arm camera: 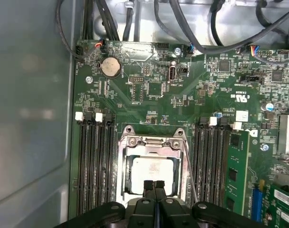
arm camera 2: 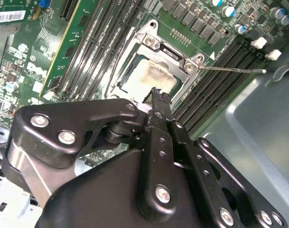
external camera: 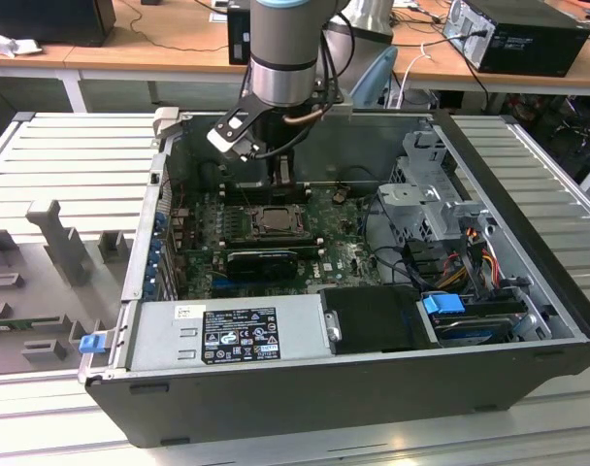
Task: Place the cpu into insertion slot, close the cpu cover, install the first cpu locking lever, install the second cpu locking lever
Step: 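Install the first cpu locking lever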
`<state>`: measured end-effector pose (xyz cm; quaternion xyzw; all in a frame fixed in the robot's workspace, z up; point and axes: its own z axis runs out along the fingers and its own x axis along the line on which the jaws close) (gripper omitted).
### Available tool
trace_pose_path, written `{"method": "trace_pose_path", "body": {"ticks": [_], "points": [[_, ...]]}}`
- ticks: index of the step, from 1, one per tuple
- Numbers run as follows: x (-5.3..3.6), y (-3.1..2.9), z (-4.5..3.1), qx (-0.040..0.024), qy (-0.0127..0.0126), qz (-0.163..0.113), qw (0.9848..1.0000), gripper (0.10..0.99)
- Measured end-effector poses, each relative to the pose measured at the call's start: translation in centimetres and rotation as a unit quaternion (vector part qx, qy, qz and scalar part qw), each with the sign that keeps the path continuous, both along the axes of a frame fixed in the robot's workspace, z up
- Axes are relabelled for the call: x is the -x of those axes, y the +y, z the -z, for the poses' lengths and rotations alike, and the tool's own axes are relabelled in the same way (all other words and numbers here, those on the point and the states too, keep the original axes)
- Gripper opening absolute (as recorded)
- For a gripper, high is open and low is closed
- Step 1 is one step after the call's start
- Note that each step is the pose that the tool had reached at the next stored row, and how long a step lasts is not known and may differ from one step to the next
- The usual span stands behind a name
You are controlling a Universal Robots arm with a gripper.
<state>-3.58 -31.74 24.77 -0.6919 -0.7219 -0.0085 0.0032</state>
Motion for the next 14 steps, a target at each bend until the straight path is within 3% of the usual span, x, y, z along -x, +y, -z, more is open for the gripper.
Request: {"method": "trace_pose_path", "body": {"ticks": [7,14], "points": [[0.00,0.00,-2.06,0.0001,0.0000,0.000,1.0000,0.106],[0.00,0.00,-4.67,0.0003,0.0000,0.000,1.0000,0.106]]}}
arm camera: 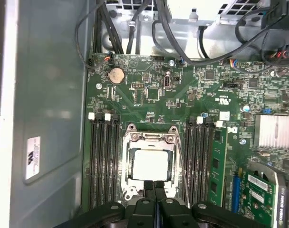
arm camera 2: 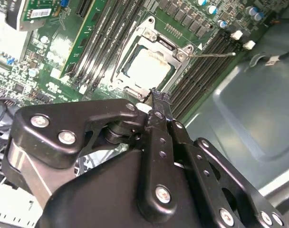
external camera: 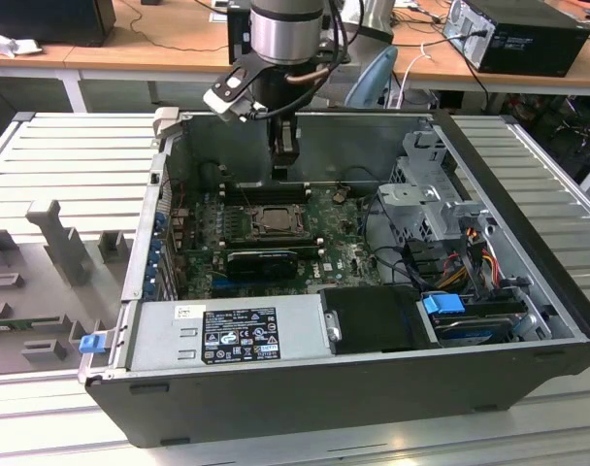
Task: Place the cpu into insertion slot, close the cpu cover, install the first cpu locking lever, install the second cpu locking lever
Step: 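Install the first cpu locking lever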
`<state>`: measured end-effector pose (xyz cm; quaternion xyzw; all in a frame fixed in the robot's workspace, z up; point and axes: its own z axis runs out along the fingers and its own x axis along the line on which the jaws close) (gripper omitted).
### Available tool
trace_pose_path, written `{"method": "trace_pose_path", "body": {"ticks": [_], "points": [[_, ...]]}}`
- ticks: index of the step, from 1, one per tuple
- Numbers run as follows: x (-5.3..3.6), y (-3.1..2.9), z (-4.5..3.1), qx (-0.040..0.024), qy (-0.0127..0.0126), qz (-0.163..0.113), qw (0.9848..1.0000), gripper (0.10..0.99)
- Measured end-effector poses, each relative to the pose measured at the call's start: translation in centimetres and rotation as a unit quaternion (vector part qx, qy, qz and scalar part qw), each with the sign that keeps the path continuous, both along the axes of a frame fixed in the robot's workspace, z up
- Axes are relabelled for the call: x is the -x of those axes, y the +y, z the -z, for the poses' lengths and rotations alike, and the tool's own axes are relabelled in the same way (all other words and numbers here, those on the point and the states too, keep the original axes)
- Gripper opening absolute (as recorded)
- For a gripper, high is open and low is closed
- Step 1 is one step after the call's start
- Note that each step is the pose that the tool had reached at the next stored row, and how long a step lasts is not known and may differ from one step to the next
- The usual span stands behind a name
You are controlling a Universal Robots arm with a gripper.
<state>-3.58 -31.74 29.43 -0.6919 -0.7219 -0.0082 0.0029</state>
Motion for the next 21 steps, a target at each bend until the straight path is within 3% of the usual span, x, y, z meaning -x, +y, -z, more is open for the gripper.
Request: {"method": "trace_pose_path", "body": {"ticks": [3,7,9,12,16,20,21], "points": [[0.00,0.00,-0.32,-0.0001,0.0000,-0.008,1.0000,0.106],[0.00,0.00,-0.32,0.0001,0.0000,-0.051,0.9987,0.106],[0.00,0.00,-0.31,0.0006,0.0000,-0.083,0.9966,0.106],[0.00,0.00,-0.27,0.0006,0.0000,-0.136,0.9907,0.106],[0.00,0.00,-0.27,0.0006,0.0000,-0.153,0.9883,0.106],[0.00,0.00,-0.27,0.0006,0.0000,-0.179,0.9839,0.106],[0.00,0.00,-0.27,0.0006,0.0000,-0.188,0.9821,0.106]]}}
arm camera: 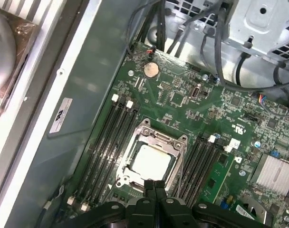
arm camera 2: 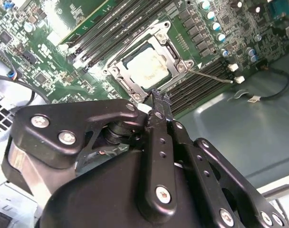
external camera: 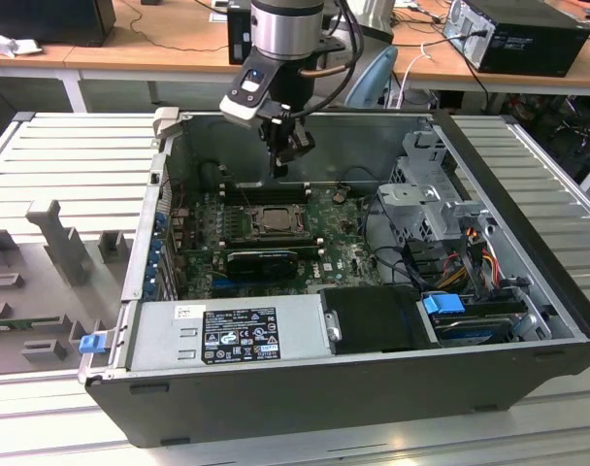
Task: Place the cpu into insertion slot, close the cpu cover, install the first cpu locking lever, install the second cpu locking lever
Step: 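Install the first cpu locking lever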
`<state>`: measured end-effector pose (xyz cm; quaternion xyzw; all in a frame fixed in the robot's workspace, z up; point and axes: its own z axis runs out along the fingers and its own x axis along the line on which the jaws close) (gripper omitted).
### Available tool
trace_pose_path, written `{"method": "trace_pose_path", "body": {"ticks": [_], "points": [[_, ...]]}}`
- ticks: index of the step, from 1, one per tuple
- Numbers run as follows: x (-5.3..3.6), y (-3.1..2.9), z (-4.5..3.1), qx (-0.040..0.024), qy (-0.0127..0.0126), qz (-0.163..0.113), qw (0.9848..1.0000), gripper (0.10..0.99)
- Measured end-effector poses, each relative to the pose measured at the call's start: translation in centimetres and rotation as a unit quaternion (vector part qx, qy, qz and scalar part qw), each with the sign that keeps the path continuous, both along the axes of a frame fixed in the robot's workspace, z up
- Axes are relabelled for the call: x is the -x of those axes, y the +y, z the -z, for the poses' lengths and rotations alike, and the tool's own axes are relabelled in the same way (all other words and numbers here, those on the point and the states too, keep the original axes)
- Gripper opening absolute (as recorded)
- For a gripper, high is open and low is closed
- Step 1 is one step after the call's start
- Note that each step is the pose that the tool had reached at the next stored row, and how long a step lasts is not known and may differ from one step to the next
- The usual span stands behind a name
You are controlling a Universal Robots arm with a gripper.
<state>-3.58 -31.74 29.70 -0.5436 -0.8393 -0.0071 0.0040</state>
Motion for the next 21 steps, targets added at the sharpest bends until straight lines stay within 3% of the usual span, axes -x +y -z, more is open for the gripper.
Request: {"method": "trace_pose_path", "body": {"ticks": [10,21], "points": [[0.00,0.00,0.00,0.0000,0.0000,-0.056,0.9984,0.106],[0.00,0.00,0.00,0.0000,0.0000,-0.113,0.9935,0.106]]}}
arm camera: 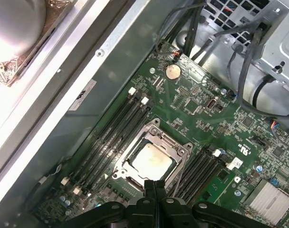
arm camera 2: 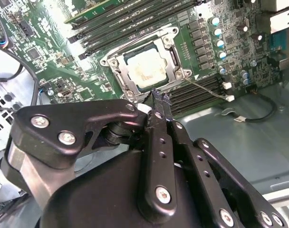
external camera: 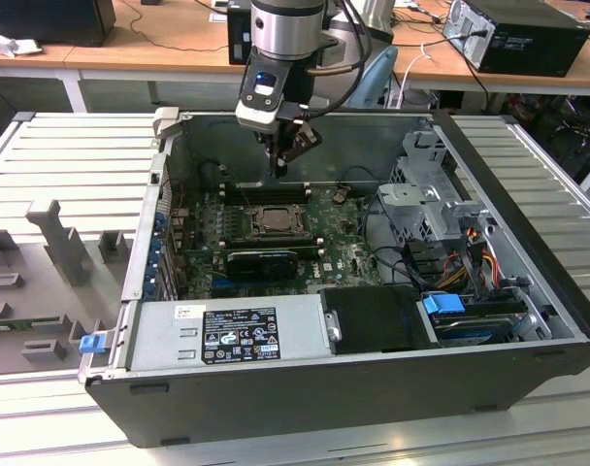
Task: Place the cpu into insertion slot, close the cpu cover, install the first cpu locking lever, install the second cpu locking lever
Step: 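Install the first cpu locking lever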
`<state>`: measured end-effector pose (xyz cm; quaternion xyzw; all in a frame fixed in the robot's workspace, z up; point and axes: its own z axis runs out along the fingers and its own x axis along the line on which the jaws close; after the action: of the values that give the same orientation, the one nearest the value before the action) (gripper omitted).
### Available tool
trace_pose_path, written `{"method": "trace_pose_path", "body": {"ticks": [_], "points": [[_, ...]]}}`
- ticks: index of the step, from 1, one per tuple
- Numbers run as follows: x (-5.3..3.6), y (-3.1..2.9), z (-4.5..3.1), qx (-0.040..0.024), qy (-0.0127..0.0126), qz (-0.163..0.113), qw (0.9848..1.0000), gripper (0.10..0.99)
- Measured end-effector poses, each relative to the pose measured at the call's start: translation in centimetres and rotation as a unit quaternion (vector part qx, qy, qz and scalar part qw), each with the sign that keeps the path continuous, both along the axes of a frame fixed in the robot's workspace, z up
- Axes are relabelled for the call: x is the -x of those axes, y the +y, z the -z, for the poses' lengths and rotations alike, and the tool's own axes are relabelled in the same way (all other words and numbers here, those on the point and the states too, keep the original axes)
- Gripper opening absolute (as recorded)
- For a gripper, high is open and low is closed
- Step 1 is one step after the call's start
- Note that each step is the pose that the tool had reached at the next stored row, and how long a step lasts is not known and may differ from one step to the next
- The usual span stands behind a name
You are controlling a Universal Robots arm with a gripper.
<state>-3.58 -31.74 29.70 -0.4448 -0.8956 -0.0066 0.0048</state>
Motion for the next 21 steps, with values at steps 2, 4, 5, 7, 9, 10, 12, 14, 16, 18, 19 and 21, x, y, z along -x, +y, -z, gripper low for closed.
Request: {"method": "trace_pose_path", "body": {"ticks": [2,4,5,7,9,10,12,14,16,18,19,21], "points": [[0.00,0.00,0.00,0.0000,0.0000,-0.008,1.0000,0.106],[0.00,0.00,0.00,0.0000,0.0000,-0.014,0.9999,0.106],[0.00,0.00,0.00,0.0000,0.0000,-0.017,0.9998,0.106],[0.00,0.00,0.00,0.0000,0.0000,-0.025,0.9997,0.106],[0.00,0.00,0.00,0.0000,0.0000,-0.030,0.9996,0.106],[0.00,0.00,0.00,0.0000,0.0000,-0.032,0.9995,0.106],[0.00,0.00,0.00,0.0000,0.0000,-0.038,0.9993,0.106],[0.00,0.00,0.00,0.0000,0.0000,-0.043,0.9991,0.106],[0.00,0.00,0.00,0.0000,0.0000,-0.051,0.9987,0.106],[0.00,0.00,0.00,0.0000,0.0000,-0.057,0.9984,0.106],[0.00,0.00,0.00,0.0000,0.0000,-0.060,0.9982,0.106],[0.00,0.00,0.00,0.0000,0.0000,-0.067,0.9977,0.106]]}}
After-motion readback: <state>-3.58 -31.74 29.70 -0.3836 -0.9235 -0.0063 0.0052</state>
